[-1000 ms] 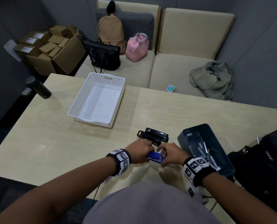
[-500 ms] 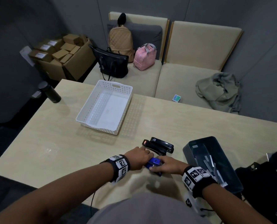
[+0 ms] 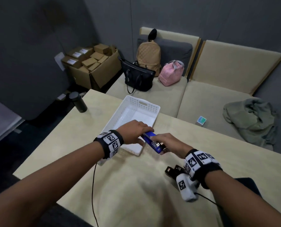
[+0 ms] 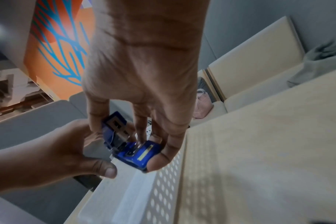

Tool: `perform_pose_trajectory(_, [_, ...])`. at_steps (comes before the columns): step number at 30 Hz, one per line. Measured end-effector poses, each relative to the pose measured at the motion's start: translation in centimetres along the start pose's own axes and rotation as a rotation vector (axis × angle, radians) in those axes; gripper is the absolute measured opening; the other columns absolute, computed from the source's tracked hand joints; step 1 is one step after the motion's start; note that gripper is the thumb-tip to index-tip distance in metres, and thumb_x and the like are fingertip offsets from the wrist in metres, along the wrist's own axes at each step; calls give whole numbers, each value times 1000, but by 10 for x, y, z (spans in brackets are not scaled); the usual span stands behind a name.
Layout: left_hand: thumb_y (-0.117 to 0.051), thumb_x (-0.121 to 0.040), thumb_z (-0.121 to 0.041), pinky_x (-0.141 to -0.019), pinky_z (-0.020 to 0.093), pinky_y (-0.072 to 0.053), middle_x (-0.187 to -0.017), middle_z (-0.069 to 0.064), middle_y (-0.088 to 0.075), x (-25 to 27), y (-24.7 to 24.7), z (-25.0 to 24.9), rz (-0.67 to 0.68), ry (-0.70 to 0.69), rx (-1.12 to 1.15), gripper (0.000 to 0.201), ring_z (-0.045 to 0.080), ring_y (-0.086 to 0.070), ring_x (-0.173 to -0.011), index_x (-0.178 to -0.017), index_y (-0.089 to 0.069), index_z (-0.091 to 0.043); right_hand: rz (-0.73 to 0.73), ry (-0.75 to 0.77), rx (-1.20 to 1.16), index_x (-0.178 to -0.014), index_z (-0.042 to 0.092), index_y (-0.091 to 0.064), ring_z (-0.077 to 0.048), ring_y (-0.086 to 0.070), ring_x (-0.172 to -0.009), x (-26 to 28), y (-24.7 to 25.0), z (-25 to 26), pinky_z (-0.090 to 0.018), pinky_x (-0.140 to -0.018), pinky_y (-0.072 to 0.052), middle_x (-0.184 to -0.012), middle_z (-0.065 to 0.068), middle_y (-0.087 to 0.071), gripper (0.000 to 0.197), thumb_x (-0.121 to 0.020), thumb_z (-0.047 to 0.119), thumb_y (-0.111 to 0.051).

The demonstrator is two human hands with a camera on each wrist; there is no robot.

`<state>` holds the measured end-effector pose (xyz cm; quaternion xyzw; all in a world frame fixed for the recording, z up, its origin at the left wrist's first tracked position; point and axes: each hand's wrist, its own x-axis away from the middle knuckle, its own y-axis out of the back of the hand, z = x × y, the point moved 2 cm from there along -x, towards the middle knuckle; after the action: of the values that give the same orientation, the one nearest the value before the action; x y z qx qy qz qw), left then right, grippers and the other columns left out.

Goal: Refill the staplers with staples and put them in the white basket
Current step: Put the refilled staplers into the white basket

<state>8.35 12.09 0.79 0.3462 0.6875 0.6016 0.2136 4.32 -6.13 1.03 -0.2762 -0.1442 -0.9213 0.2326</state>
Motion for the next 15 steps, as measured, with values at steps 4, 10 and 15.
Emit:
perform_pose_trajectory(4, [-70,-85,-23,-70,38,-47,-101,5,-65,-18,11,50,3,35,-82,30,29,-62,-89,-112,-59,-16,-3,24,104,-101,11,-68,-18,-55,-70,-51,4,44,-30,-64,-50,-85,-6,-60,26,-87,32,-63])
perform_pose_trajectory(10, [-64,-88,-15,-72,39,-47,-102,11,-67,-69,-3,128,87,231,-40,18,32,-63,-92,-104,-58,-10,-438,120,344,-131,16,-53,-25,-49,-125,-122,30,61,-36,-105,-40,-134,-7,-52,47,-86,26,-61])
perform_pose_trajectory(15, [-59,-89,-13,-68,36,-40,-106,18,-67,-115,-35,160,143,263,-14,21,37,-65,-94,-109,-58,-8,-555,105,356,-120,13,-60,-27,-55,-114,-144,49,32,-40,-102,-44,-121,-11,-57,38,-83,10,-64])
